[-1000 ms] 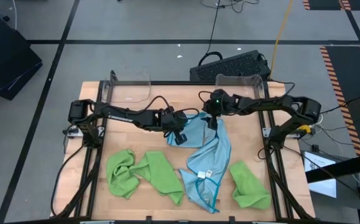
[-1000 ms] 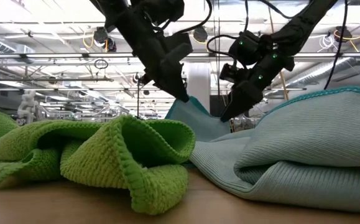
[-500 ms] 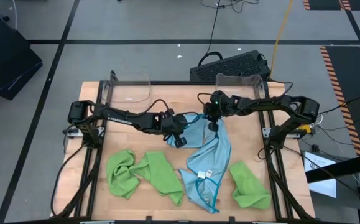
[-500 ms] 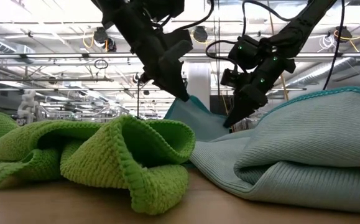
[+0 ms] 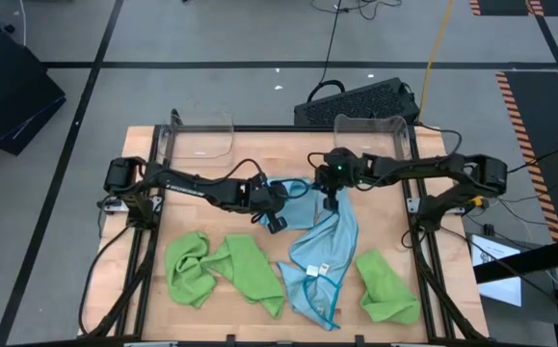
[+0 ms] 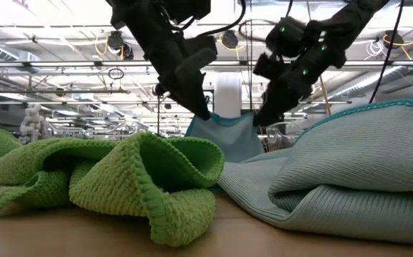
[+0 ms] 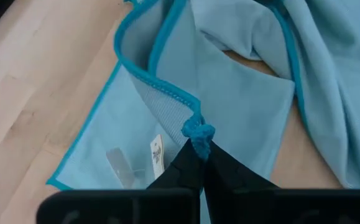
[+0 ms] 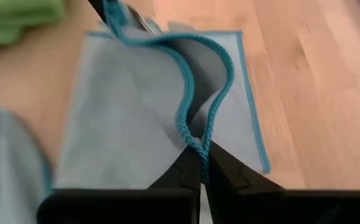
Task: Fold microfiber towels
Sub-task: Fold the top left blue microfiber cloth
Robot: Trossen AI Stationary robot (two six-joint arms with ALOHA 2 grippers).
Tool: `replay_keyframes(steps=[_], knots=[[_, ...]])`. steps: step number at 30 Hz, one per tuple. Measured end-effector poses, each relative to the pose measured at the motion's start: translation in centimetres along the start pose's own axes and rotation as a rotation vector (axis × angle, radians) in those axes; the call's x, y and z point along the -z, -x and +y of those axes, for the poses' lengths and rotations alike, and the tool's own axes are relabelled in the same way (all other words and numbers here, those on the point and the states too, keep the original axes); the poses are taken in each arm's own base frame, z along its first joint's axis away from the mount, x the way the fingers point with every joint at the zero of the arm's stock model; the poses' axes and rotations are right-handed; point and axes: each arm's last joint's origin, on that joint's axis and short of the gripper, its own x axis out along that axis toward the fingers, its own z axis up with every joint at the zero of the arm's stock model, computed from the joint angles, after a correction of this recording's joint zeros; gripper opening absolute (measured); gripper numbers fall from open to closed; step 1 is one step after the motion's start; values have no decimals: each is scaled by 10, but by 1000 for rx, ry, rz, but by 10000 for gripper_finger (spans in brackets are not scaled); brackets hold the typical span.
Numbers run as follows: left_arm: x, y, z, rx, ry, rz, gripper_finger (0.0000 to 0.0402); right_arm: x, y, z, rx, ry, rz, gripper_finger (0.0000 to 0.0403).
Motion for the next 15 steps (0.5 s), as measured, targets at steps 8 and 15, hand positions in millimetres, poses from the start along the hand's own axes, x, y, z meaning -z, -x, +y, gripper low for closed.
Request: replay_keyframes(steps=[8,15], knots=[[4,46,-17,-24,-27,-32,6,-12,8,34,-72,7,-51,2],[7,70,-27,-51,-67,-83,6,-18,11,50,17,28,-79,1]])
